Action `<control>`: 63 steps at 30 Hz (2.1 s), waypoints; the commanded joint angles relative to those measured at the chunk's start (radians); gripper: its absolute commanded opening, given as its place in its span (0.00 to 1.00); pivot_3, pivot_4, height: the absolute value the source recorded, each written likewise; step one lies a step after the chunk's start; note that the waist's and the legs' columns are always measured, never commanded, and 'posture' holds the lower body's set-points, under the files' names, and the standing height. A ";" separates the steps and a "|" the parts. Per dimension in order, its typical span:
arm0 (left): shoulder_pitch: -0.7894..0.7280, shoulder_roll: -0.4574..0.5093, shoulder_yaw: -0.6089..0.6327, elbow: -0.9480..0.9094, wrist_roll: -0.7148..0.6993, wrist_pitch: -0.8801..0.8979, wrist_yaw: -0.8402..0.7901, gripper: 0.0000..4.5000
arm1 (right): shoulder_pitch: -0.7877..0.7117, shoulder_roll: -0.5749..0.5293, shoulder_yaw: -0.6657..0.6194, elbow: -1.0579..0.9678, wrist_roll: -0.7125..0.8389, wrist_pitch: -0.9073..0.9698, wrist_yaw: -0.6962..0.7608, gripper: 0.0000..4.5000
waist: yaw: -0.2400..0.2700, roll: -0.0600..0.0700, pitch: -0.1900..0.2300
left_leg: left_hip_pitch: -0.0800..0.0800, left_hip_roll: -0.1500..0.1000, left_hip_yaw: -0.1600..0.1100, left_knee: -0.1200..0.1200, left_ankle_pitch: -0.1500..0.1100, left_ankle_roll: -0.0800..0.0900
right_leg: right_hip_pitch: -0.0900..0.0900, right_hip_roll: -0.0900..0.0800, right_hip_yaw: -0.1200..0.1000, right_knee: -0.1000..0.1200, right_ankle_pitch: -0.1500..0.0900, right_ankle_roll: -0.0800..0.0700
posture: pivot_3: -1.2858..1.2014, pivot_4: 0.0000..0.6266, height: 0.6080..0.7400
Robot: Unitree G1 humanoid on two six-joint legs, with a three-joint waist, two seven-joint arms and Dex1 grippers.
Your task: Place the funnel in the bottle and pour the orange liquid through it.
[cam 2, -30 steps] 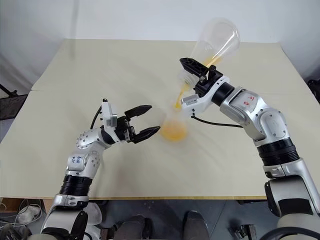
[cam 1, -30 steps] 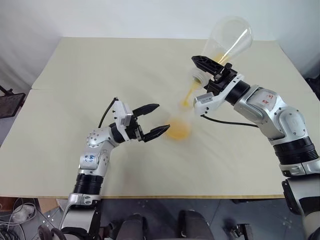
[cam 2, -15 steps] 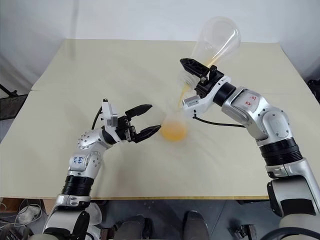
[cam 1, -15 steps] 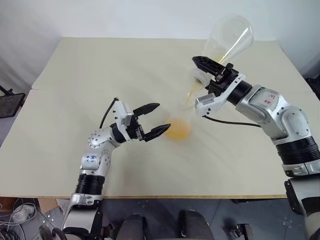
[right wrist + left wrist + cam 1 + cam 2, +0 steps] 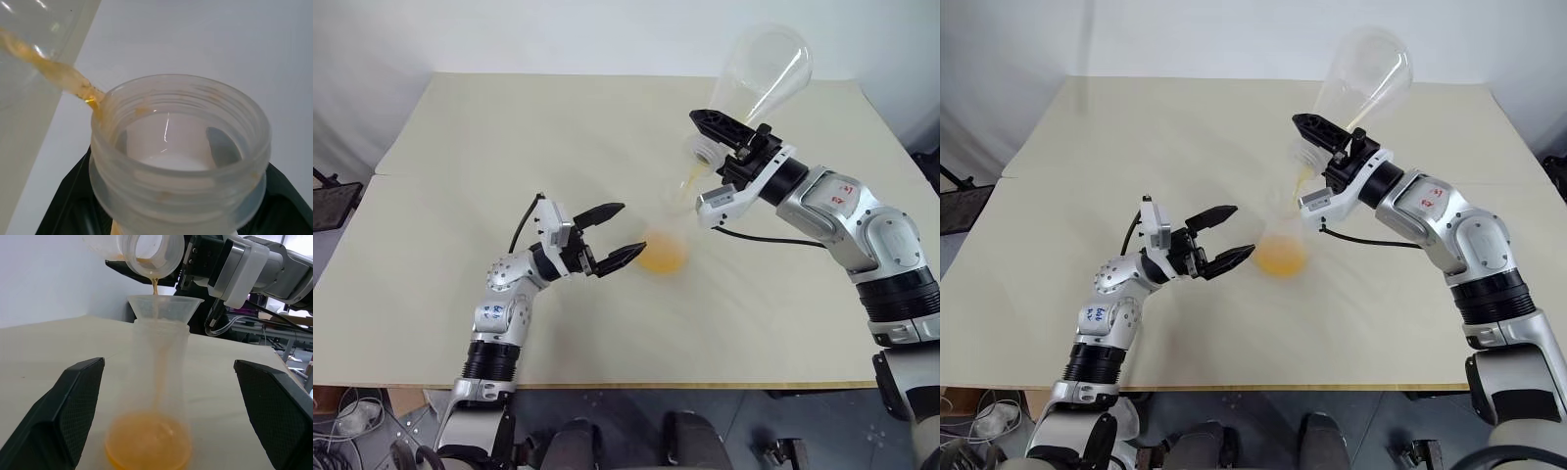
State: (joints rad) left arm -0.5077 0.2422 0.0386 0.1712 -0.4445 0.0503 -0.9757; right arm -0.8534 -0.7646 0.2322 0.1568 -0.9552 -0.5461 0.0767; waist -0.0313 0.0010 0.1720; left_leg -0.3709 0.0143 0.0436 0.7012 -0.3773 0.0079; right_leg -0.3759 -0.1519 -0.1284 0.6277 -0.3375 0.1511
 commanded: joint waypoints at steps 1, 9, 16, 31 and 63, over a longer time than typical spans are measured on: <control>-0.013 -0.002 0.012 -0.021 -0.021 -0.019 -0.001 1.00 | -0.025 -0.015 -0.012 -0.035 0.001 0.000 -0.023 0.55 | 0.000 0.000 0.000 | 0.000 0.000 0.000 0.000 0.000 0.000 | 0.000 0.000 0.000 0.000 0.000 0.000 | 0.52 0.24 1.00; -0.013 -0.004 0.013 -0.021 -0.022 -0.024 0.001 1.00 | -0.035 -0.003 -0.003 -0.035 -0.006 0.000 -0.021 0.55 | 0.000 0.000 0.000 | 0.000 0.000 0.000 0.000 0.000 0.000 | 0.000 0.000 0.000 0.000 0.000 0.000 | 0.52 0.24 1.00; -0.029 -0.001 0.026 -0.009 -0.027 -0.032 -0.005 1.00 | -0.033 -0.004 -0.001 -0.037 0.005 0.007 -0.014 0.55 | 0.000 0.000 0.000 | 0.000 0.000 0.000 0.000 0.000 0.000 | 0.000 0.000 0.000 0.000 0.000 0.000 | 0.52 0.24 1.00; -0.019 0.012 0.029 -0.013 -0.023 -0.025 -0.017 1.00 | 0.028 0.040 -0.070 -0.096 0.385 0.083 0.222 0.55 | 0.000 0.000 0.000 | 0.000 0.000 0.000 0.000 0.000 0.000 | 0.000 0.000 0.000 0.000 0.000 0.000 | 0.52 0.24 1.00; -0.036 0.120 0.045 -0.056 -0.022 0.026 -0.029 1.00 | 0.419 0.011 -0.943 0.182 1.476 0.857 0.500 0.55 | 0.006 0.000 0.000 | 0.001 0.000 0.009 -0.001 0.000 0.000 | 0.002 0.000 -0.001 -0.001 0.000 0.000 | 0.52 0.24 1.00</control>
State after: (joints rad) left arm -0.5290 0.3569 0.0715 0.1605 -0.4483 0.0798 -1.0121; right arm -0.4346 -0.7421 -0.6526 0.3576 0.4957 0.3527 0.5951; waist -0.0258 0.0010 0.1720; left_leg -0.3697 0.0141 0.0525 0.6998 -0.3773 0.0079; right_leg -0.3743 -0.1518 -0.1293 0.6268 -0.3374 0.1510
